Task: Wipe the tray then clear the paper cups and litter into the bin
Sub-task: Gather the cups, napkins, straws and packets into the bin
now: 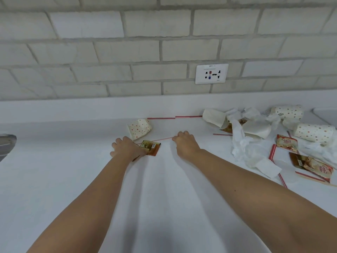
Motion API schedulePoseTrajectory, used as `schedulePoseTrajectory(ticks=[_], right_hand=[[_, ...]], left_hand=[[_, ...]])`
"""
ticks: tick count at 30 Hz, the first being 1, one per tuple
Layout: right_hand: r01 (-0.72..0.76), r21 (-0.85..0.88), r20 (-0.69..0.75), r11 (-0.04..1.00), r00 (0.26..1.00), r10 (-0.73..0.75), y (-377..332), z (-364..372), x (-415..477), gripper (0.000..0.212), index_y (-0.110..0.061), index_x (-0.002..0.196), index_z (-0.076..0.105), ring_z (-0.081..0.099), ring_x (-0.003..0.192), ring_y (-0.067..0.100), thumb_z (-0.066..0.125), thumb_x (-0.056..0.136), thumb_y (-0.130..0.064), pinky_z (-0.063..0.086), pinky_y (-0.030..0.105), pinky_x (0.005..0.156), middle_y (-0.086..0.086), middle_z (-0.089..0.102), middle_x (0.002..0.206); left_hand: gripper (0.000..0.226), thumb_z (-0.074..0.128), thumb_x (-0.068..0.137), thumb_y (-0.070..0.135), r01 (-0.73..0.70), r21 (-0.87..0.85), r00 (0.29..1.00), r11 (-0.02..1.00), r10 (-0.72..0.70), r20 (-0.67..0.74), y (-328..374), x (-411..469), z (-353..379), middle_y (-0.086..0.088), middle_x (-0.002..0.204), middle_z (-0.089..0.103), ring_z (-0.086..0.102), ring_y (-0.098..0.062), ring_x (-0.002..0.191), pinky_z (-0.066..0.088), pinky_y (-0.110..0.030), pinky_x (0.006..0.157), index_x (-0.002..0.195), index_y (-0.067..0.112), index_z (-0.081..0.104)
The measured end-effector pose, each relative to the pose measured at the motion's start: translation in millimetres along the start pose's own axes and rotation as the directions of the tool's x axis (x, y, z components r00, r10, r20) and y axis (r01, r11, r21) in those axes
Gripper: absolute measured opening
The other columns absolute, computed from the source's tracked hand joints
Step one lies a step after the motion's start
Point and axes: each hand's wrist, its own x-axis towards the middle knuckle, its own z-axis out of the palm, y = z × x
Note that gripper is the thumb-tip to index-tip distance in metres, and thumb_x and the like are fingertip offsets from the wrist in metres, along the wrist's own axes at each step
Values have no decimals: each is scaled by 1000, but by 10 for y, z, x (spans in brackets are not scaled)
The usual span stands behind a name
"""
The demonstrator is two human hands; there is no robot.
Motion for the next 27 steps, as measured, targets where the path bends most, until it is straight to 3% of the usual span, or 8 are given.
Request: schedulePoseTrajectory(ticks=[6,8,11,14,17,21,24,27], right_hand=[[-7,30,171,1000,985,2,-142,-103,63,34,-1,113,57,46,124,32,39,86,10,39,33,98,14,55,119],[-20,52,244,998,970,7,-163,-121,69,20,-4,89,58,58,91,25,41,86,8,47,30,72,11,58,94],[-50,81,304,995,952,23,-193,-122,90,30,-13,61,37,38,55,14,45,87,0,29,23,47,1,40,65],[-42,104,308,994,951,8,-244,-131,70,32,-15,62,33,36,57,13,45,90,-6,27,22,49,0,38,66],[-2,136,286,991,957,-37,-355,-130,24,26,-13,68,38,43,70,18,45,92,-6,28,22,50,-1,37,69],[-6,135,287,991,957,-34,-485,-70,35,8,-8,96,53,48,81,21,47,93,-12,35,25,58,2,55,85],[-15,99,333,995,943,-19,-468,-56,90,27,-13,67,42,44,62,16,48,93,-14,28,23,49,-1,42,67],[-1,50,358,999,933,-17,-444,-87,116,36,-14,61,37,40,58,14,49,94,-21,28,23,48,0,41,64]], left_hand=[[82,80,65,47,43,-73,995,996,-36,89,-87,127,-10,-14,120,49,49,-26,114,43,-32,93,122,3,40],[68,81,65,44,24,-102,992,994,-11,126,-123,156,-28,-7,98,58,56,-22,99,48,-28,78,109,4,47],[43,76,75,29,-8,-107,986,994,25,164,-141,148,-80,-4,85,54,51,-19,86,37,-20,57,95,6,46],[11,56,90,12,8,-224,988,975,27,153,-124,136,-103,-6,78,52,51,-19,75,36,-20,54,91,4,48],[18,37,97,15,72,-457,980,887,23,199,-69,127,-61,-6,69,49,48,-16,60,36,-23,51,87,5,48],[43,66,82,43,-6,-411,966,912,112,233,36,-6,-16,-11,87,64,57,-20,68,43,-25,55,99,6,54],[38,79,72,17,-48,-314,945,948,145,294,60,-35,-13,-11,88,63,57,-18,66,45,-22,51,98,4,54],[27,74,74,4,1,-346,932,938,125,342,39,-27,-55,-9,76,57,55,-16,61,45,-21,50,83,7,49]])
